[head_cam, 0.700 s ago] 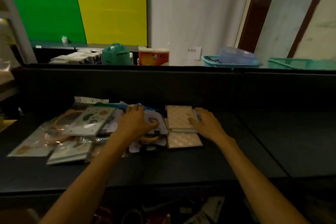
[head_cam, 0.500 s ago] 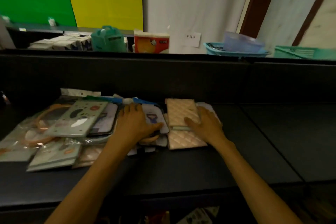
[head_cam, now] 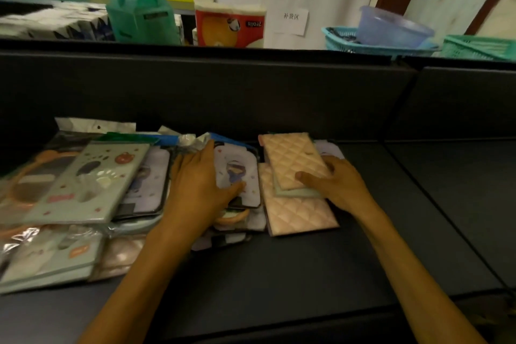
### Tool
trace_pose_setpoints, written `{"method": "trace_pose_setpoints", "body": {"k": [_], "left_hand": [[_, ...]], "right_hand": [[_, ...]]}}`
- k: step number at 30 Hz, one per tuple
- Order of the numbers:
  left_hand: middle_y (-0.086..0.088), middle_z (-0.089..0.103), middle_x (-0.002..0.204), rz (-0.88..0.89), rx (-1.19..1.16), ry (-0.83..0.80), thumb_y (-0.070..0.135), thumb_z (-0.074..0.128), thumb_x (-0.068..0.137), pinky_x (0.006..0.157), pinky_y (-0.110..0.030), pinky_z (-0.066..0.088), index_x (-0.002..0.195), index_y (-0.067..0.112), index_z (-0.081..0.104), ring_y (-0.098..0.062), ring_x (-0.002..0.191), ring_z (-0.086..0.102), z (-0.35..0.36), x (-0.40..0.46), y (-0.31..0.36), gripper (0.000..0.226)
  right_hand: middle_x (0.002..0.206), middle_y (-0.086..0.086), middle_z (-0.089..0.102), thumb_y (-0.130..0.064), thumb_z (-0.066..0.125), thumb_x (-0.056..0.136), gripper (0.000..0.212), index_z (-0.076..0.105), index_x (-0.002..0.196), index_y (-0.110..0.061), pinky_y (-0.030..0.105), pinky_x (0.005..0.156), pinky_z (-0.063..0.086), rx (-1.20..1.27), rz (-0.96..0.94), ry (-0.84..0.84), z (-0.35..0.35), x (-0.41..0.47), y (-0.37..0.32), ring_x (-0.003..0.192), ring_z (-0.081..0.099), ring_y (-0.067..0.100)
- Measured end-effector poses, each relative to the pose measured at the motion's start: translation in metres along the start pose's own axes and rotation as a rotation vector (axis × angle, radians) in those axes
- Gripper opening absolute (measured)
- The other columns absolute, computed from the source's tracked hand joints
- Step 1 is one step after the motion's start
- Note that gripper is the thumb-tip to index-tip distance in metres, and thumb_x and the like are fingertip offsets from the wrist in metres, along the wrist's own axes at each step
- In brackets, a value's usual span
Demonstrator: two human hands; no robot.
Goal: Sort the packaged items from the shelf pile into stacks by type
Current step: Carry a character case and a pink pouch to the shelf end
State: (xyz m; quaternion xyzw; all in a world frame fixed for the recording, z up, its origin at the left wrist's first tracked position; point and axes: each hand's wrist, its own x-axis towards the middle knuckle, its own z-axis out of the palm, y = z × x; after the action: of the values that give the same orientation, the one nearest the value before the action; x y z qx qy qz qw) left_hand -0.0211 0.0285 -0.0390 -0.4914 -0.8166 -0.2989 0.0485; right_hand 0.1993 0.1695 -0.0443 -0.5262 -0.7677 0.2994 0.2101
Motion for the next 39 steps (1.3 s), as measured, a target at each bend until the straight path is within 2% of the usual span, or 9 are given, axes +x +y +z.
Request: {"method": "trace_pose_setpoints", "body": {"k": [2, 4, 12, 17, 22, 26, 31, 35, 39], "left_hand": [[-0.008, 0.058, 0.125, -0.007, -0.031, 0.003, 0.05, 0.075, 0.068, 0.097, -0.037, 0.038, 0.135, 0.017, 0.042, -0.026, 0.113, 0.053, -0.002, -0.001, 0.002, 0.082], [-0.008, 0.052, 0.133, -0.052, -0.014, -0.05, 0.052, 0.073, 0.07, 0.102, -0.041, 0.036, 0.142, 0.019, 0.035, -0.028, 0.121, 0.047, -0.004, 0.001, 0.003, 0.087], [-0.01, 0.036, 0.146, -0.088, 0.263, -0.187, 0.082, 0.054, 0.06, 0.108, -0.051, 0.023, 0.143, 0.021, 0.026, -0.034, 0.133, 0.03, -0.004, -0.002, 0.016, 0.107], [-0.005, 0.049, 0.136, -0.061, 0.136, -0.148, 0.062, 0.069, 0.065, 0.108, -0.052, 0.028, 0.137, 0.025, 0.038, -0.029, 0.126, 0.04, 0.0, 0.002, 0.02, 0.086], [-0.001, 0.049, 0.135, 0.03, -0.027, -0.036, 0.041, 0.074, 0.072, 0.111, -0.045, 0.025, 0.136, 0.026, 0.04, -0.022, 0.125, 0.042, 0.003, 0.0, 0.024, 0.074], [-0.001, 0.043, 0.139, 0.009, -0.26, 0.017, 0.022, 0.075, 0.076, 0.086, -0.01, 0.029, 0.141, 0.024, 0.036, -0.008, 0.117, 0.041, 0.002, -0.004, 0.035, 0.076], [0.003, 0.05, 0.129, -0.112, -0.488, -0.043, 0.02, 0.071, 0.079, 0.083, -0.033, 0.051, 0.136, 0.028, 0.038, -0.015, 0.112, 0.053, -0.006, -0.001, 0.039, 0.066], [0.025, 0.054, 0.101, -0.138, -0.77, -0.09, 0.028, 0.069, 0.08, 0.056, -0.021, 0.054, 0.116, 0.052, 0.036, 0.002, 0.082, 0.061, -0.013, -0.008, 0.046, 0.055], [0.02, 0.061, 0.104, -0.166, -1.1, -0.168, 0.03, 0.073, 0.07, 0.05, -0.03, 0.057, 0.111, 0.055, 0.043, 0.002, 0.087, 0.066, -0.01, -0.026, 0.074, 0.057]], "right_hand": [[0.084, -0.026, 0.052, -0.053, 0.077, 0.066, 0.035, 0.055, 0.091, -0.04, 0.016, 0.06, 0.041, 0.115, 0.004, -0.005, -0.003, 0.001, 0.002, 0.074, 0.051, -0.005], [0.08, -0.028, 0.047, -0.048, 0.08, 0.065, 0.036, 0.049, 0.081, -0.043, 0.012, 0.054, 0.035, 0.163, -0.025, 0.034, -0.004, 0.003, 0.002, 0.07, 0.047, -0.009], [0.093, -0.028, 0.044, -0.037, 0.085, 0.061, 0.066, 0.04, 0.11, -0.039, 0.014, 0.062, 0.038, 0.321, -0.064, 0.071, -0.012, 0.001, 0.012, 0.08, 0.047, -0.006], [0.093, -0.03, 0.043, -0.035, 0.086, 0.06, 0.069, 0.04, 0.111, -0.038, 0.013, 0.061, 0.038, 0.379, -0.063, 0.076, -0.012, 0.001, 0.014, 0.081, 0.046, -0.01], [0.103, -0.015, 0.053, -0.036, 0.086, 0.059, 0.075, 0.042, 0.118, -0.024, 0.021, 0.067, 0.045, 0.472, 0.008, 0.038, -0.014, 0.004, 0.019, 0.092, 0.055, 0.003], [0.109, -0.007, 0.056, -0.036, 0.079, 0.072, 0.058, 0.043, 0.116, -0.023, 0.022, 0.066, 0.046, 0.526, 0.0, 0.083, -0.015, 0.001, 0.023, 0.093, 0.058, 0.005], [0.106, 0.003, 0.061, -0.024, 0.064, 0.088, 0.026, 0.048, 0.108, -0.022, 0.025, 0.048, 0.052, 0.731, 0.015, 0.119, -0.017, -0.007, 0.023, 0.072, 0.067, 0.01], [0.113, 0.0, 0.06, -0.02, 0.062, 0.089, 0.028, 0.051, 0.113, -0.025, 0.038, 0.061, 0.058, 0.862, -0.036, 0.155, -0.027, -0.021, 0.031, 0.093, 0.067, 0.014], [0.115, -0.011, 0.063, -0.019, 0.063, 0.088, 0.037, 0.053, 0.121, -0.033, 0.05, 0.074, 0.058, 0.85, -0.119, 0.217, -0.048, -0.043, 0.052, 0.104, 0.064, 0.016]]}}
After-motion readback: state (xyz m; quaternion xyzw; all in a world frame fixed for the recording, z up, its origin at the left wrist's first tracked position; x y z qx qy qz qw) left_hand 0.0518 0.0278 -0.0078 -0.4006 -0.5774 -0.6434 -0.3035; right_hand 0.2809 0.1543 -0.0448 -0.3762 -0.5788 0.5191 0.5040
